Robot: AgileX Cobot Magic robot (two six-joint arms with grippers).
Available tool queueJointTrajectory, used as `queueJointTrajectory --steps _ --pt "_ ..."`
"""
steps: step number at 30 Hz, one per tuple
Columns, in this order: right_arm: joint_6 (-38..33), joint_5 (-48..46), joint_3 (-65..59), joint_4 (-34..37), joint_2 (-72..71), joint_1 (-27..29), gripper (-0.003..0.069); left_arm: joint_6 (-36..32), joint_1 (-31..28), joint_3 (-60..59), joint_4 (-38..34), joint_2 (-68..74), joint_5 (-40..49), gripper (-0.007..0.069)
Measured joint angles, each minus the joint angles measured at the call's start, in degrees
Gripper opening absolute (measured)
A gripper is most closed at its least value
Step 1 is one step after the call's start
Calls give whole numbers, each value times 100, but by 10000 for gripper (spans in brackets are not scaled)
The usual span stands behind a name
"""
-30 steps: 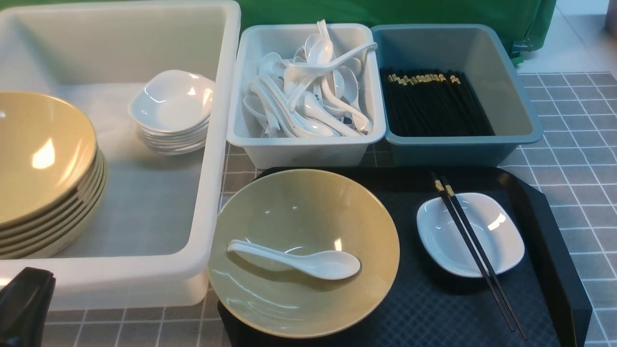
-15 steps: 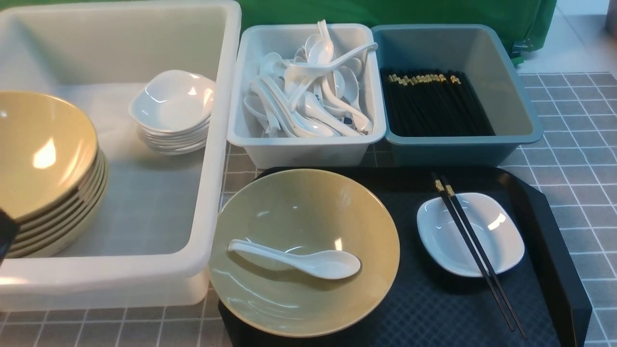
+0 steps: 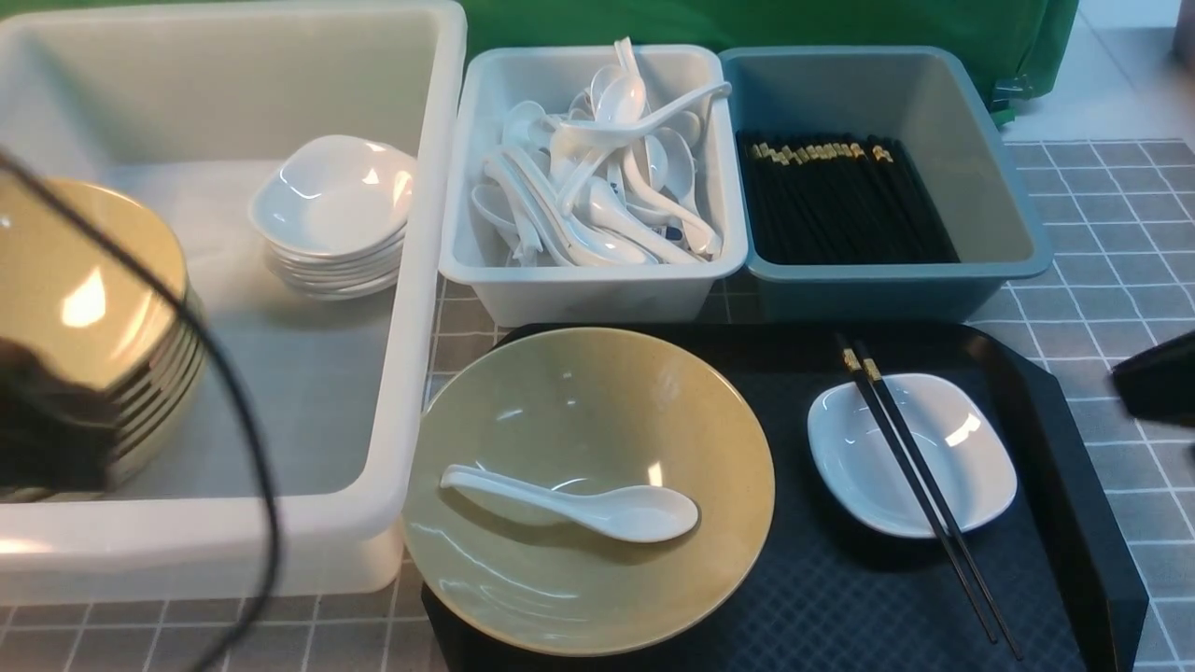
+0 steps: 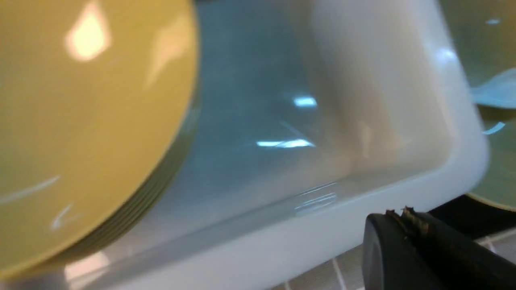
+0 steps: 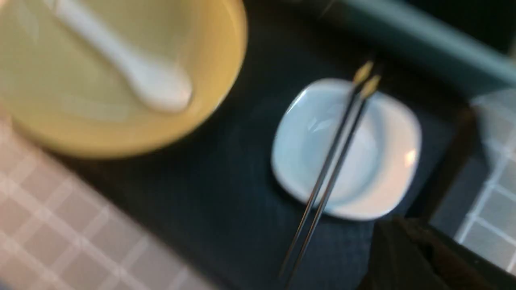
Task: On grey table put chopsticks spoon bowls plates into blue grey white boxes.
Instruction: 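Grasp the chopsticks with the right gripper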
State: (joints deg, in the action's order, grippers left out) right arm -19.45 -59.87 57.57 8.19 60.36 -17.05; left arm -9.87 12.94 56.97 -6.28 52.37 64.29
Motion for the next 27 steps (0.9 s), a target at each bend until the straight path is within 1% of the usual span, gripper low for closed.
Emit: queueJointTrajectory --steps 1,2,3,4,5,6,7,8,10,11,12,15,17,18,20,22,27 --pt "250 -75 79 -390 362 -210 34 -53 370 6 -46 194 -180 -15" --pt "400 -102 143 -585 610 -307 34 -59 673 33 -59 377 -367 -15" --pt "474 -109 155 -669 736 -342 34 -59 731 55 -66 415 -449 -15" --pt "735 -113 270 -862 1182 -405 34 -59 1081 123 -72 698 -735 -15" --pt "915 -116 394 -935 1560 -422 36 -59 1465 239 -72 951 -901 -15" --pt "976 -116 417 -957 1622 -422 37 -59 1518 239 -72 993 -951 -15" --pt "1175 -94 612 -1002 2047 -427 42 -59 1857 403 -72 1322 -1090 -15" --pt "1288 -85 741 -1017 2337 -427 50 -67 2068 484 -65 1476 -1118 -15" --pt "1471 -68 976 -1022 2863 -427 86 -119 2416 655 -32 1792 -1124 -15" --pt "1529 -60 1051 -1022 2958 -427 102 -145 2499 691 -11 1871 -1118 -15" --pt "1605 -41 1198 -1010 3289 -427 148 -166 2633 738 43 1996 -1105 -15" --pt "1683 80 1374 -925 3681 -414 258 -166 2774 739 126 2174 -990 -15" --pt "1688 147 1412 -880 3812 -410 316 -171 2778 739 153 2201 -938 -15" --pt "1694 227 1417 -819 3927 -410 379 -171 2772 739 196 2213 -908 -15" --pt "1706 285 1424 -819 4015 -410 423 -171 2772 739 232 2215 -893 -15" --pt "1706 347 1432 -819 4087 -410 444 -171 2772 739 243 2215 -893 -15" --pt "1711 465 1436 -819 4229 -410 449 -171 2772 739 249 2215 -893 -15"
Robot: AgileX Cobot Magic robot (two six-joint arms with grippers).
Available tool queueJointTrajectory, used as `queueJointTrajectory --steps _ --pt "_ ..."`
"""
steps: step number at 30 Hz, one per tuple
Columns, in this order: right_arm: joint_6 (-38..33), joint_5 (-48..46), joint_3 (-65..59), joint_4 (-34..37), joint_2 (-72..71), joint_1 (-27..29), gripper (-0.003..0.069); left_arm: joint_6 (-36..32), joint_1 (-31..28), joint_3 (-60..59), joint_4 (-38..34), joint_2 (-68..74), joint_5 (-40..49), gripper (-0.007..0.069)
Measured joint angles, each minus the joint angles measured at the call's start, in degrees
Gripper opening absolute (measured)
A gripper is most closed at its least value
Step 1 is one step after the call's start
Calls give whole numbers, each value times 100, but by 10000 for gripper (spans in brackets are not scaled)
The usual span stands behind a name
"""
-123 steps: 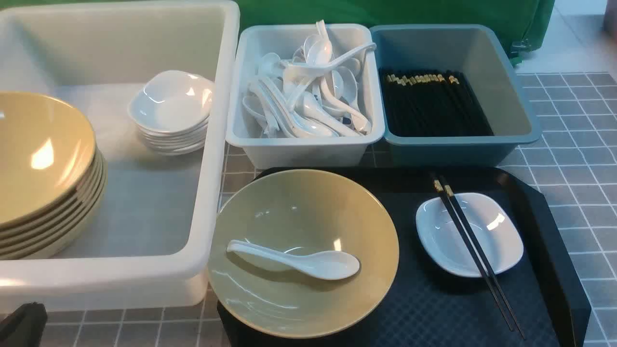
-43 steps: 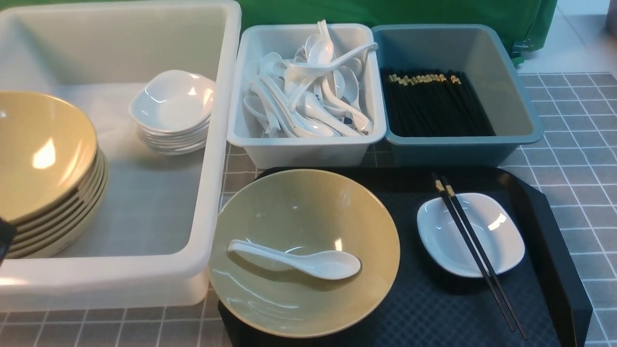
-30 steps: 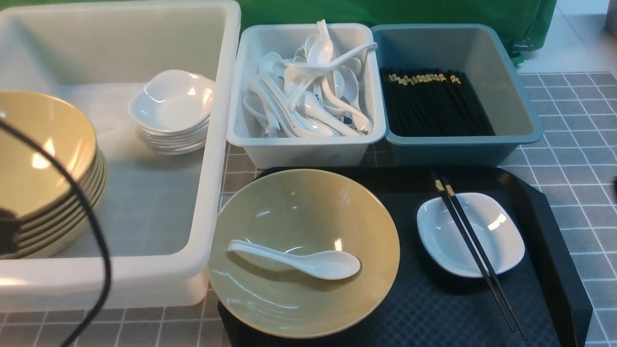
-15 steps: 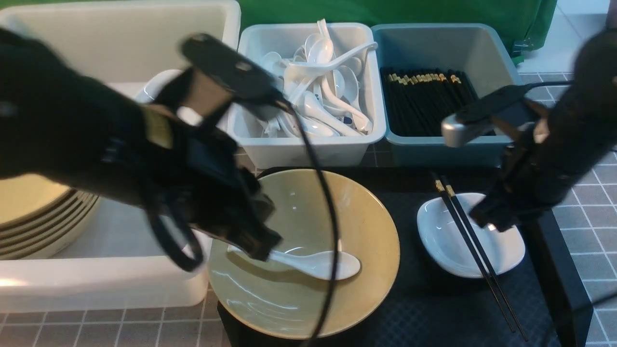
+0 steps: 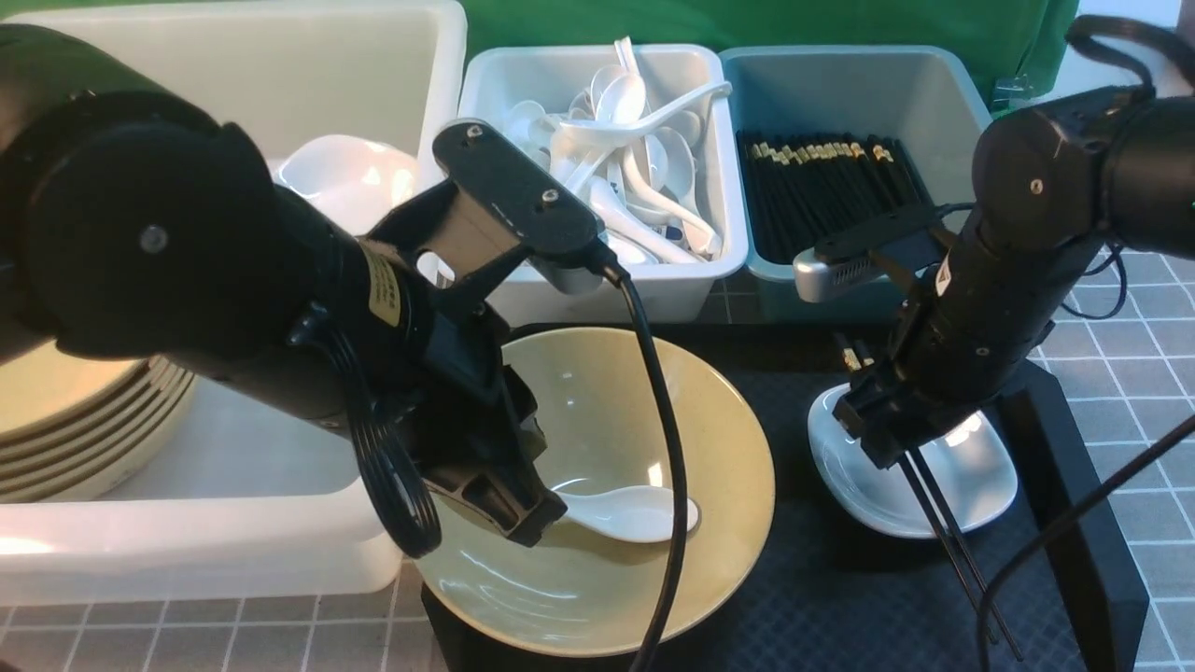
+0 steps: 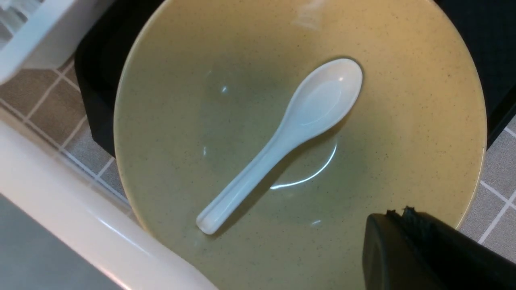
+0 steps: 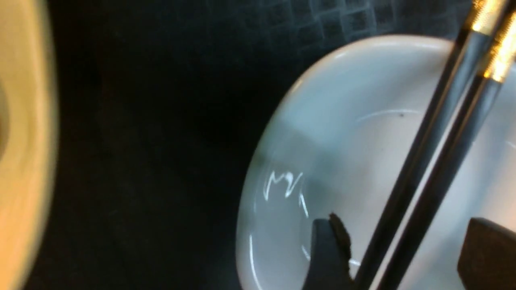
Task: On grey table put chopsticks spoon bowls plates into blue grey white boxes.
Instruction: 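Grasp the chopsticks with the right gripper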
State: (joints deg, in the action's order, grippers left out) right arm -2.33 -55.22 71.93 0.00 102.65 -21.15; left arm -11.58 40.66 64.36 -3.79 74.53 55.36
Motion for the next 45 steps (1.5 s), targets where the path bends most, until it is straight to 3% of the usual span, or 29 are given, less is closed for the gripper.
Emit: queueJointTrajectory --steps 6,16,21,30,38,41,45 --pt "84 67 8 0 200 0 383 0 0 0 0 10 0 -15" --pt "169 95 20 0 67 0 78 62 0 0 0 21 -2 -15" --pt "113 50 28 0 -400 0 36 95 0 0 -14 26 -19 -15" --pt "-145 -345 618 0 -957 85 34 172 0 0 -240 45 -858 -15" --pt "65 -333 168 -85 -956 148 45 178 0 0 -211 50 -1021 -15" --pt "169 -305 4 -90 -924 388 99 178 0 0 -142 50 -860 -15" --pt "194 -249 -68 -31 -692 831 255 178 0 0 -137 50 -689 -15"
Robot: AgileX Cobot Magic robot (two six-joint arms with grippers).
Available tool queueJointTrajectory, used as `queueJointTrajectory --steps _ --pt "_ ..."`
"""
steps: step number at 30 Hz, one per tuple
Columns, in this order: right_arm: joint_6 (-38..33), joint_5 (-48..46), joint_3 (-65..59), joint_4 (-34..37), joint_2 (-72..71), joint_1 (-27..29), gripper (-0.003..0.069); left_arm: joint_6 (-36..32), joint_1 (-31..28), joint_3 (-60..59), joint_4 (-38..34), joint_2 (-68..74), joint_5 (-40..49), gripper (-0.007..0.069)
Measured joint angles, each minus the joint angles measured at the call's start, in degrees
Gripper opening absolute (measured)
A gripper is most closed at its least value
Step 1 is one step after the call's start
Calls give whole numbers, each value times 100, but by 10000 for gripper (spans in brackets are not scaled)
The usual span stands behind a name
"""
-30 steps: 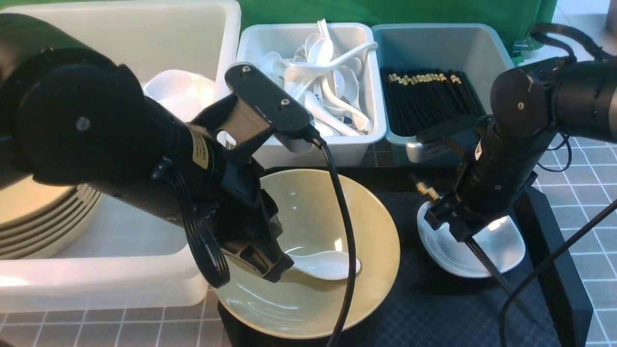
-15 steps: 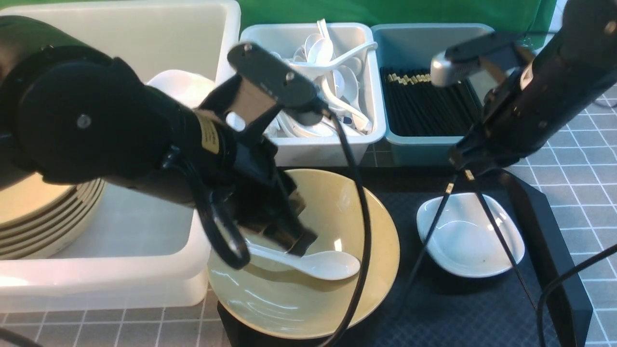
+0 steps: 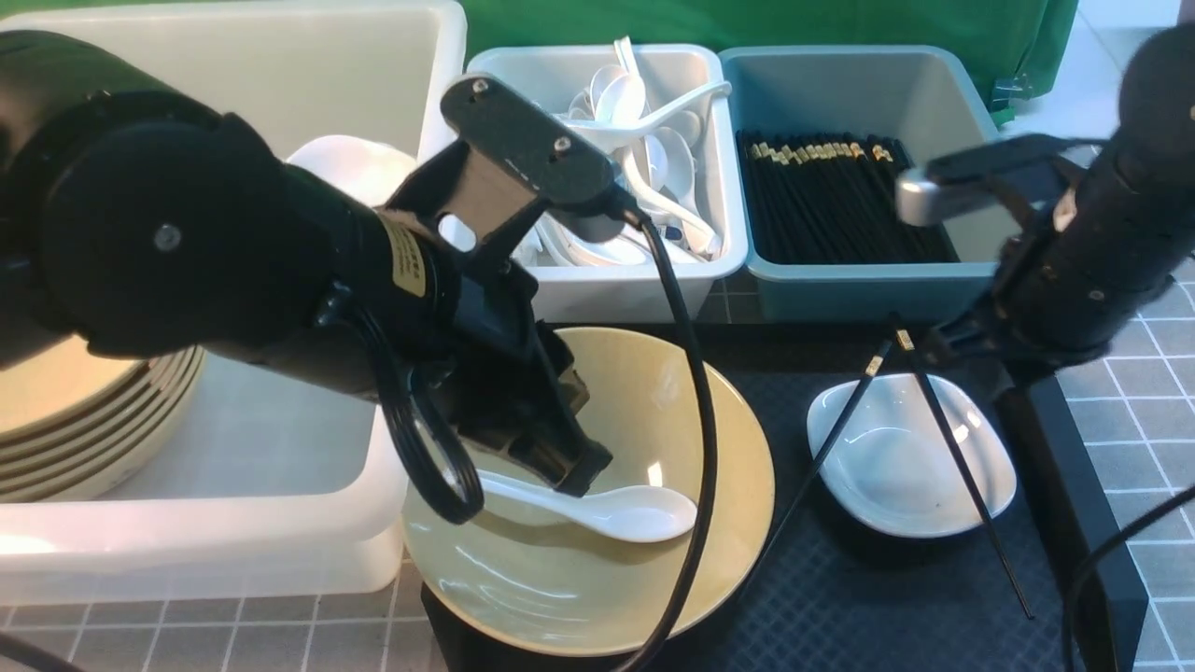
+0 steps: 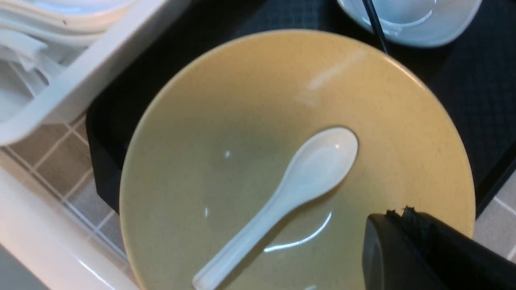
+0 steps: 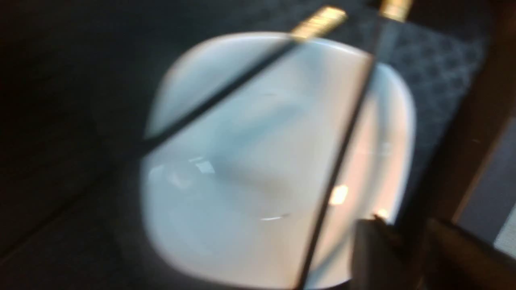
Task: On grey table put chopsticks spoon bowls plates into blue grey white boxes.
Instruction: 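Grasp the chopsticks with the right gripper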
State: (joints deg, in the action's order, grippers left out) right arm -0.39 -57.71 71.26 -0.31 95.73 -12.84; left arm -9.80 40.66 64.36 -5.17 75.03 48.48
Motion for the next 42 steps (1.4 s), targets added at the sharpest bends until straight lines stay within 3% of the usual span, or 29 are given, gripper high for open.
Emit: queueJointTrajectory --steps 3,6,12,16,18,22,29,35,42 --pt "-236 102 -19 255 225 59 365 0 0 0 14 4 20 -15" --pt "-382 327 -19 513 451 -35 430 0 0 0 14 4 20 -15" --pt "-404 633 -19 596 902 -137 442 7 0 0 14 4 82 -15" --pt "-398 709 -19 590 1118 -137 378 27 0 0 14 4 148 -15" --pt "-392 660 -19 590 1130 -137 242 70 0 0 14 4 200 -15" --pt "-440 261 -19 572 943 -137 76 106 0 0 14 4 327 -15" --pt "-620 -354 -19 502 7 -141 76 130 0 0 14 4 431 -15" --pt "-544 297 521 477 -493 -107 76 130 0 0 8 4 -15 -15" --pt "-121 1254 2343 477 643 160 76 141 0 0 -61 4 -1040 -15"
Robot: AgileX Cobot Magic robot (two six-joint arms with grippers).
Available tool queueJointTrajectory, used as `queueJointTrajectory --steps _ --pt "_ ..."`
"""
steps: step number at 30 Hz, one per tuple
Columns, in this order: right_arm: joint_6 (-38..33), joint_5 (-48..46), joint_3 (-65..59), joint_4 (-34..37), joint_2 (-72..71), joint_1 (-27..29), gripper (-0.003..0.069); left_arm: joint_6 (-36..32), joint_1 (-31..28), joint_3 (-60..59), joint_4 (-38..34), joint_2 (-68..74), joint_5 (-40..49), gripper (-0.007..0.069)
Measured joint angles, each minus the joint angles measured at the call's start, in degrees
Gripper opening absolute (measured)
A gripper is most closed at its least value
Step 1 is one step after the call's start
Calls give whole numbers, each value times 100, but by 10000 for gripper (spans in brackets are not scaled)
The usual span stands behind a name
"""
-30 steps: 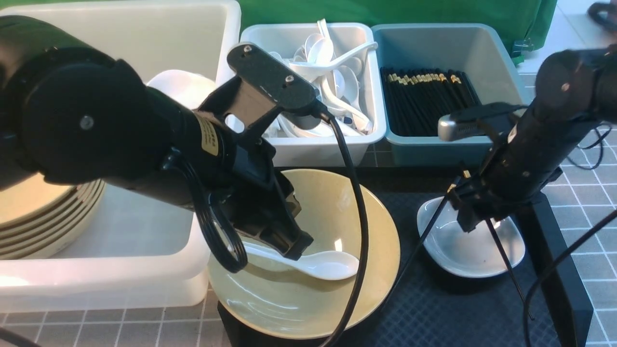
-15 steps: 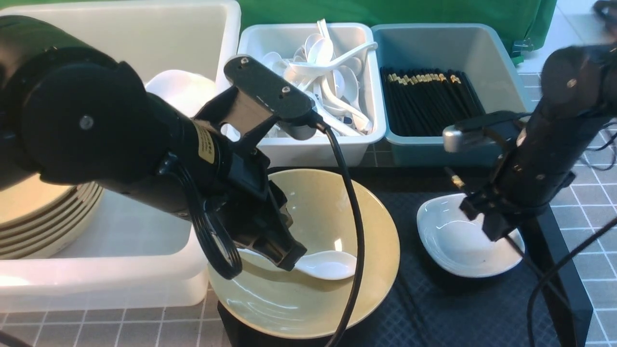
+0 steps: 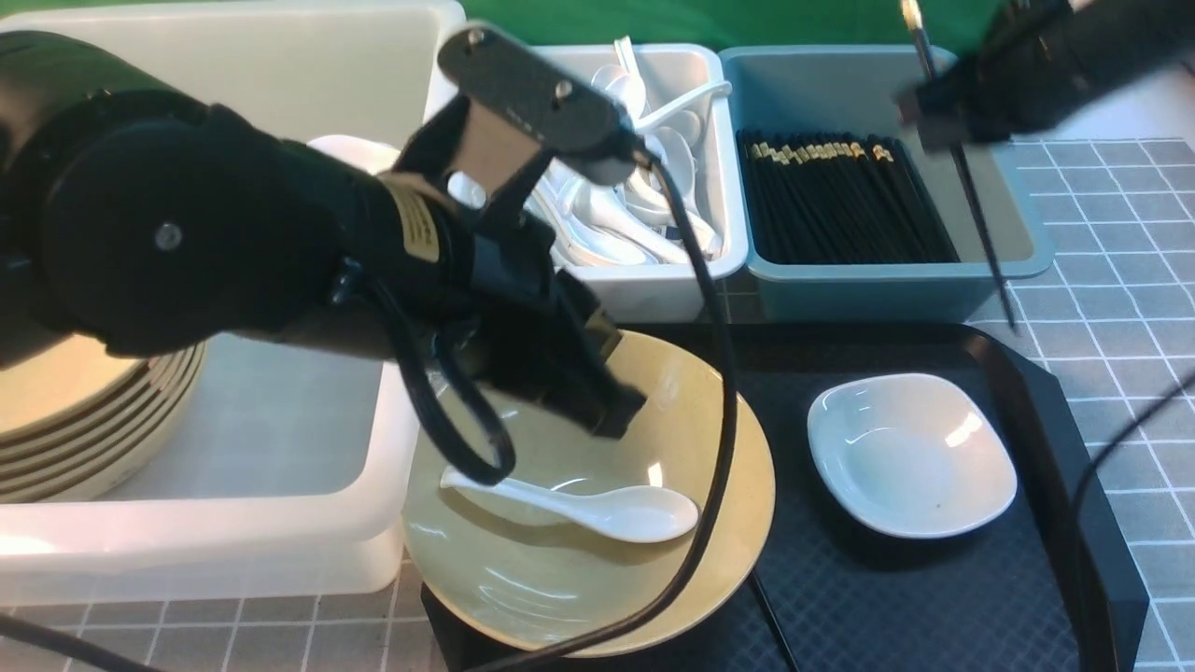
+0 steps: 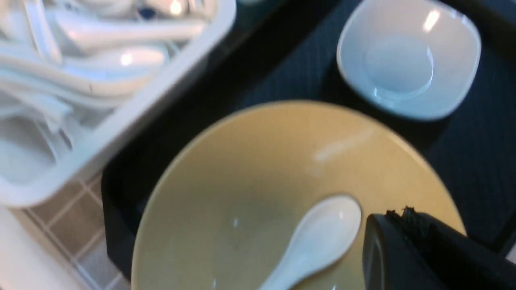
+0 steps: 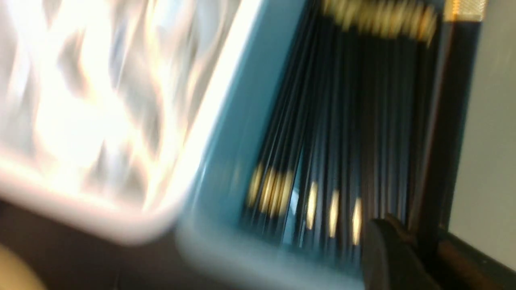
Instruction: On grey table put chopsticks spoon bowls plates into blue grey white boxes.
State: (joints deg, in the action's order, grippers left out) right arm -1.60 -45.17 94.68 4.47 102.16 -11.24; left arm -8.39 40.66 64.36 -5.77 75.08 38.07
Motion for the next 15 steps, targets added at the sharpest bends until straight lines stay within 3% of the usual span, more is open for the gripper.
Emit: queueJointTrajectory --steps 8,12,15 --pt "720 83 2716 -5 2209 319 124 -10 0 0 -73 0 -195 -15" --pt "783 -473 3811 -12 2973 340 253 -10 0 0 -124 -22 17 -15" --pt "653 -1406 4319 -12 3212 340 373 -4 0 0 -97 -178 130 -15"
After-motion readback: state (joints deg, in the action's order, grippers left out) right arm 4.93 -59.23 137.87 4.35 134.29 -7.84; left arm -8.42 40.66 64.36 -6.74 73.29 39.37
